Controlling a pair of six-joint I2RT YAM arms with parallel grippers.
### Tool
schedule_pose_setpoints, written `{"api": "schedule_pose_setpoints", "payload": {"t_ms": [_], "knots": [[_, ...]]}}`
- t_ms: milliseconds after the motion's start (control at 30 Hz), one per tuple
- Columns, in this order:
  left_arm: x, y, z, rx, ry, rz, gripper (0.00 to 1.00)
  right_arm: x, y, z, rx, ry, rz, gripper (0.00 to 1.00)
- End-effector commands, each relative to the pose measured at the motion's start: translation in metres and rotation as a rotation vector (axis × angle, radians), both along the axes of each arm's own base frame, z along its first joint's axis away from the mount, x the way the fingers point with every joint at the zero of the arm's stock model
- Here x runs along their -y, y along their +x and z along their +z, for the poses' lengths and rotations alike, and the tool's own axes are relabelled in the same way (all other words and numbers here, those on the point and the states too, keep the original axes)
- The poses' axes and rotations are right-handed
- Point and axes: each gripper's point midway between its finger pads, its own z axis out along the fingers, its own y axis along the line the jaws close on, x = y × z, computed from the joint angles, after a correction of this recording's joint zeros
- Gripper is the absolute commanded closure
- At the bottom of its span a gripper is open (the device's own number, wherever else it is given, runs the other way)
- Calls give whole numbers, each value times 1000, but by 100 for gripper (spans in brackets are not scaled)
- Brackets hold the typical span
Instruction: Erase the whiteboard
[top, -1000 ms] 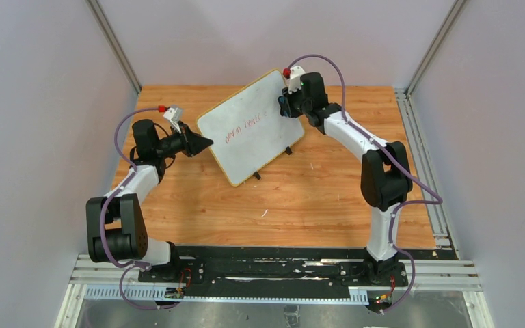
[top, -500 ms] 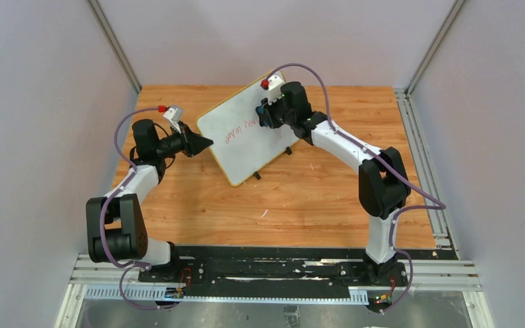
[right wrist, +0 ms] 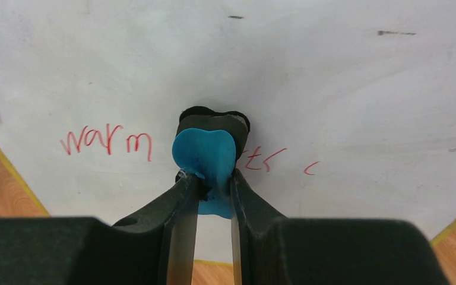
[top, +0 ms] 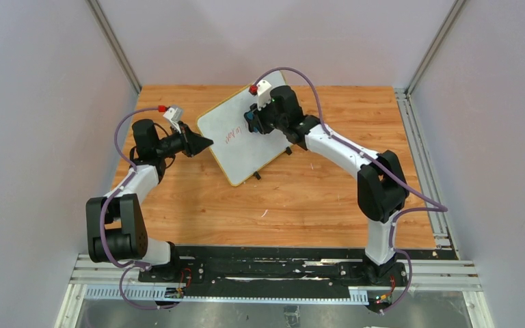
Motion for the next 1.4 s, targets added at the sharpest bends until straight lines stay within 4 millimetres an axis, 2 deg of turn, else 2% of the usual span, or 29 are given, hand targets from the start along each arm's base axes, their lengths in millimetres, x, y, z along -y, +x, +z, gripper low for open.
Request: {"api": "schedule_pose_setpoints", "payload": {"t_ms": [0,267,433,600,733,767,867,1167,1367], "knots": [[-2,1,-2,57,58,-19,100,23,30,4,29,-28,-71,99],[-1,0,1,63,57,-25,100,64,68,3,38,-33,-166,99],[-1,1,1,62,60,-25,100,86,82,5,48,-35,-218,99],[-1,0,0,59,60,-27,100,89,83,1,43,-34,-220,99],[-1,1,0,58,59,-26,100,79,77,-1,23,1,-190,99],[-1,1,0,58,59,-25,100,77,78,-15,1,-10,-189,99],[-2,1,0,57,62,-25,100,75,78,-22,-4,-19,-191,99],[-2,0,-1,54,66,-28,100,105,100,-34,-1,-82,-269,99],[-1,0,-1,55,66,-30,100,122,107,-38,-7,-84,-306,99]]}}
